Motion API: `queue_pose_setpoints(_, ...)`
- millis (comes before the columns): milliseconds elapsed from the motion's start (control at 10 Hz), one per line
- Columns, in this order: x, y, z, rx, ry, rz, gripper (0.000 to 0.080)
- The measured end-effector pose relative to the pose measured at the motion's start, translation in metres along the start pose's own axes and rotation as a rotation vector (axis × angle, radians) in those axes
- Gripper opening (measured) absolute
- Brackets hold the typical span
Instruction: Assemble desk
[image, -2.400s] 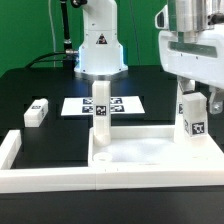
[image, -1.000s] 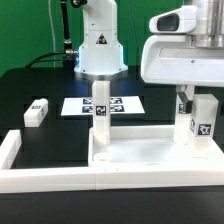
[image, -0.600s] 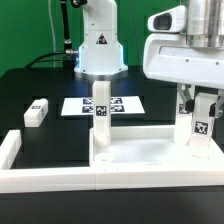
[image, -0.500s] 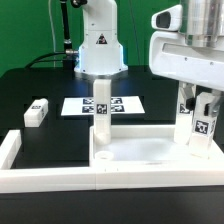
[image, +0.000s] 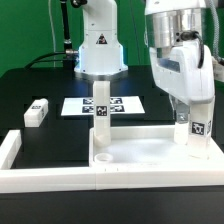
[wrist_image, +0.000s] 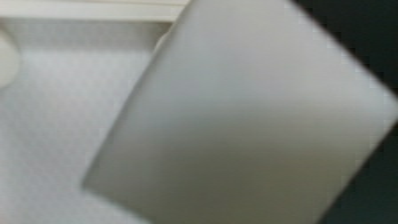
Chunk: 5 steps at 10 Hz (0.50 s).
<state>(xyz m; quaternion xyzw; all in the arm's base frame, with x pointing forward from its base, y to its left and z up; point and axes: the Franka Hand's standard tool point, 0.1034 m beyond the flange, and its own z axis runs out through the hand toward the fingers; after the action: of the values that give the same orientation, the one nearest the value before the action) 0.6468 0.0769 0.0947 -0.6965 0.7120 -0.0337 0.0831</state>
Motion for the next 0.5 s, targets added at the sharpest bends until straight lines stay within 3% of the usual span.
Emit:
queue_pose_setpoints(100, 0.002, -0.001, 0.000, 0.004, 0.002, -0.017, 0.0001)
queue_pose_setpoints(200, 0.001, 0.000, -0.001, -0.009, 0.004, -0.074, 0.0001)
queue_pose_setpoints(300, -0.008, -0.006, -0.013, -0.067, 0.010, -0.309, 0.0001)
queue_pose_setpoints(500, -0.014, -0.009, -0.024, -0.078, 0.002, -0.579, 0.0001)
